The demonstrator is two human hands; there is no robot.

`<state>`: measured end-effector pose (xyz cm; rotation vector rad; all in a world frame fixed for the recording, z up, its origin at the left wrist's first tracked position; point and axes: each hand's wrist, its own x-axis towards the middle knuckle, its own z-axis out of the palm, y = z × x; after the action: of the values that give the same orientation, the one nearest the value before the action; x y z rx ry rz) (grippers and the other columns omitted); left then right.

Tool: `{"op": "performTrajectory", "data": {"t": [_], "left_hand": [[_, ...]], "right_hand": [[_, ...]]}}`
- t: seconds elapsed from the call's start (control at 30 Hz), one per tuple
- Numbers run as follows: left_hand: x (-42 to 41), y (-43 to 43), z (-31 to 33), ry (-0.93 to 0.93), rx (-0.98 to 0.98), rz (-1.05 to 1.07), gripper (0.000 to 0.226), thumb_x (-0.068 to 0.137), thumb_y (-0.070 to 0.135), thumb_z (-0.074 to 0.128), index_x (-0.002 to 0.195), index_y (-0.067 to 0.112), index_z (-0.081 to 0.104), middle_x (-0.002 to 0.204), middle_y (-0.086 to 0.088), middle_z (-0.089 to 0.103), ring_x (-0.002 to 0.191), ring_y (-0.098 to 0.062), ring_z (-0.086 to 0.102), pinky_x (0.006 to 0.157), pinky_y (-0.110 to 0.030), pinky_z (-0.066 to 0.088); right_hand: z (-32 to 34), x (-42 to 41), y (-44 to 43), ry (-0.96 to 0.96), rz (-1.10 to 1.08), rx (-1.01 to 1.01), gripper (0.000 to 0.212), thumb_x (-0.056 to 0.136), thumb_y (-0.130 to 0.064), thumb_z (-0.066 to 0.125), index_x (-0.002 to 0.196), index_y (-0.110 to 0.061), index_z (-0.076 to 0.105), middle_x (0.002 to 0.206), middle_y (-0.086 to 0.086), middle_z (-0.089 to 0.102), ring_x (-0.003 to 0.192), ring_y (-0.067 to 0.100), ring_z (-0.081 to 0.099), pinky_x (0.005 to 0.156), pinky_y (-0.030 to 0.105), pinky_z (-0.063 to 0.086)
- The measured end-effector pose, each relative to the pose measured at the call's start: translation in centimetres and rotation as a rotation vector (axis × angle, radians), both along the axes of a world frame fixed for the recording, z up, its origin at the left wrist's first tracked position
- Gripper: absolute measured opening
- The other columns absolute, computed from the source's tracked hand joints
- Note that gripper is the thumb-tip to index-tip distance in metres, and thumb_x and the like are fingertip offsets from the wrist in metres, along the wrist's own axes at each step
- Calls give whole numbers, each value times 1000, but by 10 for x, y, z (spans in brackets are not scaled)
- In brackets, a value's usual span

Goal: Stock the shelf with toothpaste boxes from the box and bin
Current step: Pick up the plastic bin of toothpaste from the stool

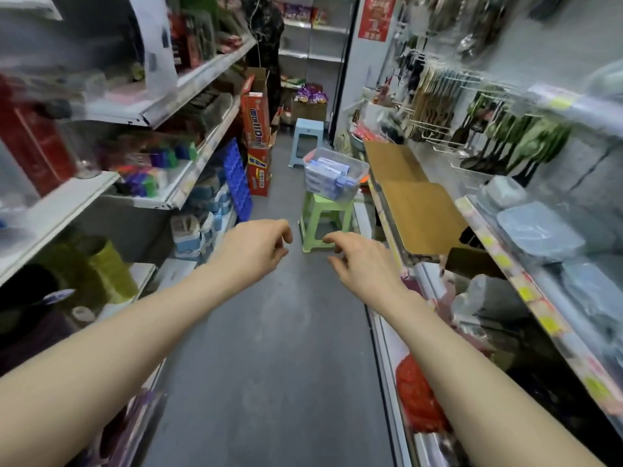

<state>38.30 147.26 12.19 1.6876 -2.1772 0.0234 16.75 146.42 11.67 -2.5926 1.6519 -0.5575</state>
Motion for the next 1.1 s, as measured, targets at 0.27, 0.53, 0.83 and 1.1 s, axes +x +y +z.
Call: {"op": "performTrajectory", "data": {"t": [0.27,0.53,0.83,1.1], "left_hand": [[-29,-191,-11,53,33,12,16,86,26,65,101,25,60,93,7,68,91,-22,64,72,-37,51],[-23,-419,-25,69,22,17,11,86,28,62,97,28,59,88,9,68,86,-21,64,70,-40,53],[-45,-664,-25,95,39,20,13,87,24,61,100,27,61,93,5,70,91,-23,65,72,-37,53],[-84,-843,-59,120,118,102,17,86,27,62,102,28,57,93,7,71,90,-25,66,68,-34,50]], "right_hand": [[-1,-30,-197,65,15,48,31,90,-23,61,121,-24,60,106,-1,68,96,28,65,78,40,52],[-16,-36,-412,75,-35,62,31,94,-25,58,124,-28,61,116,-4,68,105,26,63,78,35,47],[-26,-66,-652,116,-85,101,31,90,-27,58,121,-29,60,113,1,68,100,30,65,77,42,52],[-48,-101,-854,102,-66,157,31,94,-30,55,125,-28,60,119,0,68,105,30,62,78,37,50]]}}
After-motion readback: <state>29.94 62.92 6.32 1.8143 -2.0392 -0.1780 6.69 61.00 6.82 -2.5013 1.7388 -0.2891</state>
